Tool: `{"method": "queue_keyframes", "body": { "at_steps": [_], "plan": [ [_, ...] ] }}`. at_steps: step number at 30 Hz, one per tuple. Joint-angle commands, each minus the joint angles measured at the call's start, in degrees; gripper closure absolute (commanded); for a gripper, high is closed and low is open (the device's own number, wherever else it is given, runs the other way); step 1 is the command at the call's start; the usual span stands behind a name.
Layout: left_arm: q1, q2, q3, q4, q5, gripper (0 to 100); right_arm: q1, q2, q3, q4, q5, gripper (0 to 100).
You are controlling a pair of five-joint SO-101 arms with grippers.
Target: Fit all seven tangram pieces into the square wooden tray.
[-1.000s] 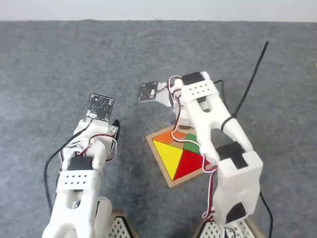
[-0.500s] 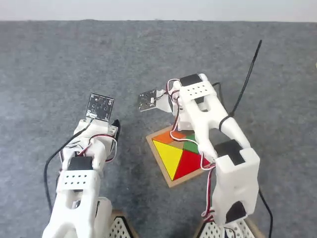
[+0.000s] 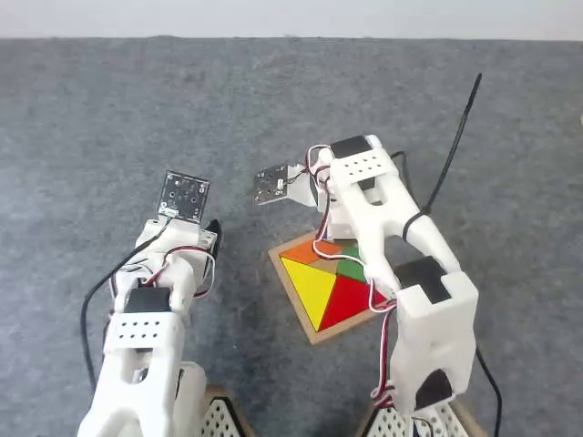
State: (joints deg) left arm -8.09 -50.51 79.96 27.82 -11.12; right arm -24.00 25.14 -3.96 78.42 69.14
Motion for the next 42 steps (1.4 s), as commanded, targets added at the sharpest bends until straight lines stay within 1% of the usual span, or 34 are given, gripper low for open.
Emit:
{"method": "queue_keyframes", "body": {
  "at_steps": [1, 8, 11, 16, 23, 42],
  "plan": [
    [-0.09, -0.35, -0.84, -1.14, -0.44, 83, -0.13, -1.89, -3.52, 1.01, -1.67, 74.9],
    [-0.09, -0.35, -0.84, -1.23, -0.44, 83, -0.13, -7.78, -6.68, 6.29, -2.46, 74.9],
    [-0.09, -0.35, -0.84, -1.23, -0.44, 83, -0.31, -9.01, -6.86, 6.37, -2.64, 74.9],
    [-0.09, -0.35, -0.84, -1.23, -0.44, 83, 2.24, -6.81, -6.77, 0.48, -8.35, 75.0],
    [-0.09, -0.35, -0.84, -1.23, -0.44, 83, 3.38, -2.07, -6.86, -6.73, -13.1, 75.0],
    [-0.18, -0.35, -0.84, -1.23, -0.44, 83, 3.12, -1.45, -6.51, -5.67, -13.45, 75.0]
  ]
}}
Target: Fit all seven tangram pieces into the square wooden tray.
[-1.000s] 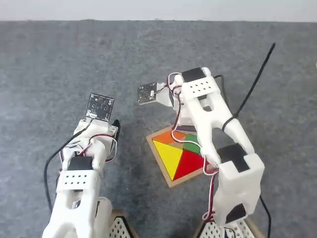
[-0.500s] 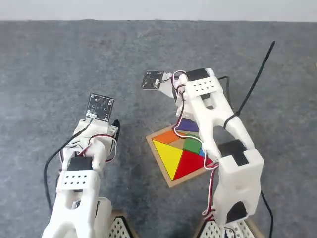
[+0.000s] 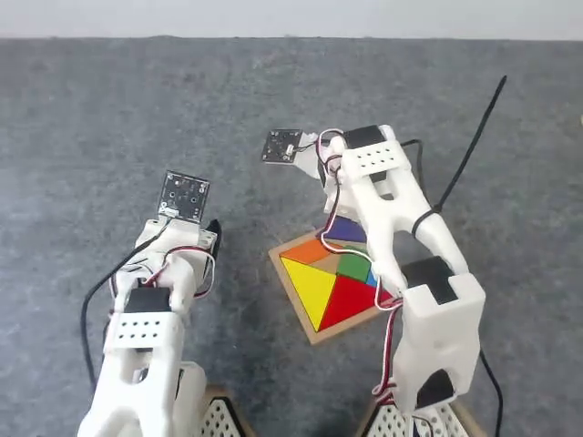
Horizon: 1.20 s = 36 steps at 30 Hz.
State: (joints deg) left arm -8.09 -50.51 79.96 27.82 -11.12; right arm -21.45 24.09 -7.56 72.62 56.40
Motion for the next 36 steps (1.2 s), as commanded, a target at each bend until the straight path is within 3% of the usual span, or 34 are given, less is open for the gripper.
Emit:
{"method": "queue_keyframes", "body": {
  "at_steps": [1, 20, 36],
  "plan": [
    [-0.18, -0.35, -0.84, -1.23, -0.44, 83, 0.48, -0.4, -2.9, 0.04, -0.7, 75.0],
    [-0.18, -0.35, -0.84, -1.23, -0.44, 83, 0.31, 3.38, -3.08, -3.91, -3.16, 74.9],
    [-0.18, -0.35, -0.84, -1.23, -0.44, 83, 1.27, -5.76, -2.9, 2.95, -5.54, 75.0]
  ]
}}
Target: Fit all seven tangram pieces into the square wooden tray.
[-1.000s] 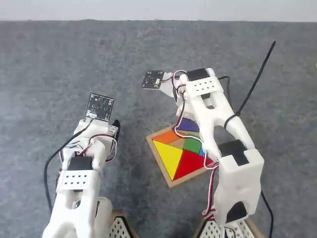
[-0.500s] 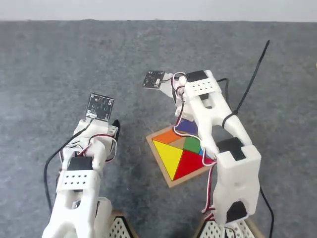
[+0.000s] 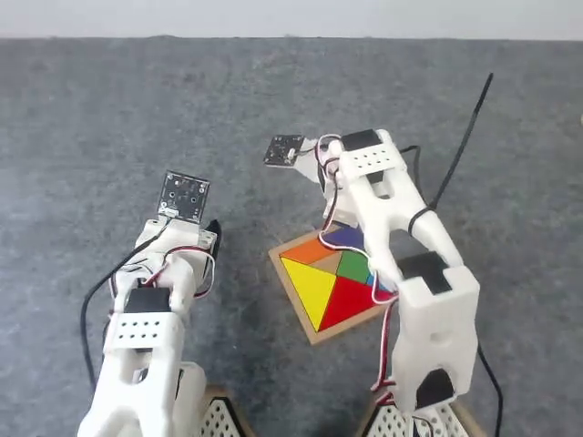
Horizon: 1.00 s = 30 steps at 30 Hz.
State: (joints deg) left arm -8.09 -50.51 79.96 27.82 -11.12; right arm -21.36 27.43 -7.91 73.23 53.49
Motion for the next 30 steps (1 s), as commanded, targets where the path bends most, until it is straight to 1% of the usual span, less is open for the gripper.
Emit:
{"method": "queue_keyframes", "body": {
  "at_steps": [1, 5, 8, 12, 15, 20, 23, 26, 30],
  "plan": [
    [-0.18, -0.35, -0.84, -1.23, -0.44, 83, 1.19, -10.95, -2.55, 3.03, -3.96, 75.0],
    [-0.18, -0.35, -0.84, -1.32, -0.44, 83, 1.27, -17.27, -2.55, 6.55, -7.47, 75.0],
    [-0.18, -0.35, -0.84, -1.32, -0.44, 83, 1.19, -18.95, -2.46, 7.34, -11.69, 75.2],
    [-0.18, -0.35, -0.84, -1.32, -0.44, 83, -0.4, -19.03, -2.55, 6.2, -17.85, 82.0],
    [-0.18, -0.35, -0.75, -1.41, -0.44, 83, -1.27, -20.09, -2.55, 6.55, -20.57, 85.6],
    [-0.18, -0.35, -0.75, -1.41, -0.53, 83, -0.75, -25.54, -2.46, 6.81, -24.53, 85.8],
    [-0.18, -0.35, -0.66, -1.41, -0.53, 83, -0.57, -29.67, -2.02, 9.01, -25.58, 85.9],
    [-0.18, -0.35, -0.66, -1.49, -0.53, 83, -0.57, -35.82, 3.6, 8.13, -26.2, 85.9],
    [-0.18, -0.35, -0.66, -1.49, -0.53, 83, -0.48, -47.78, 20.22, -0.13, -27.78, 85.9]
  ]
}}
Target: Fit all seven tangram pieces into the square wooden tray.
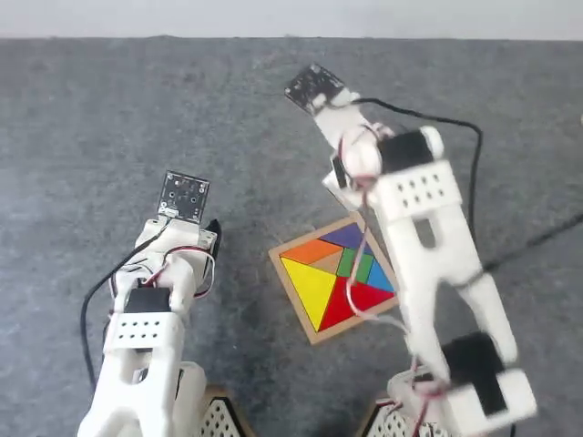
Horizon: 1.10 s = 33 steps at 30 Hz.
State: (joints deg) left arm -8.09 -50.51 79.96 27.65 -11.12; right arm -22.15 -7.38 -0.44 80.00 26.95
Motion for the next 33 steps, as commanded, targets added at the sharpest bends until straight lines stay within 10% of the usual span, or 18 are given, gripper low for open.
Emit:
{"method": "queue_keyframes", "body": {
  "at_steps": [1, 15, 33],
  "plan": [
    [-0.18, -0.26, -0.66, -1.32, -0.53, 83, 0.31, -16.13, 17.93, -9.36, -1.32, 85.9],
    [1.67, 0.0, -0.4, -1.32, -0.53, 83, 16.22, -46.37, 64.88, -21.85, -2.29, 93.3],
    [4.92, -18.81, 15.43, -11.08, -4.75, 82, 21.58, -79.25, 91.78, -24.57, -6.86, 95.7]
  ]
}}
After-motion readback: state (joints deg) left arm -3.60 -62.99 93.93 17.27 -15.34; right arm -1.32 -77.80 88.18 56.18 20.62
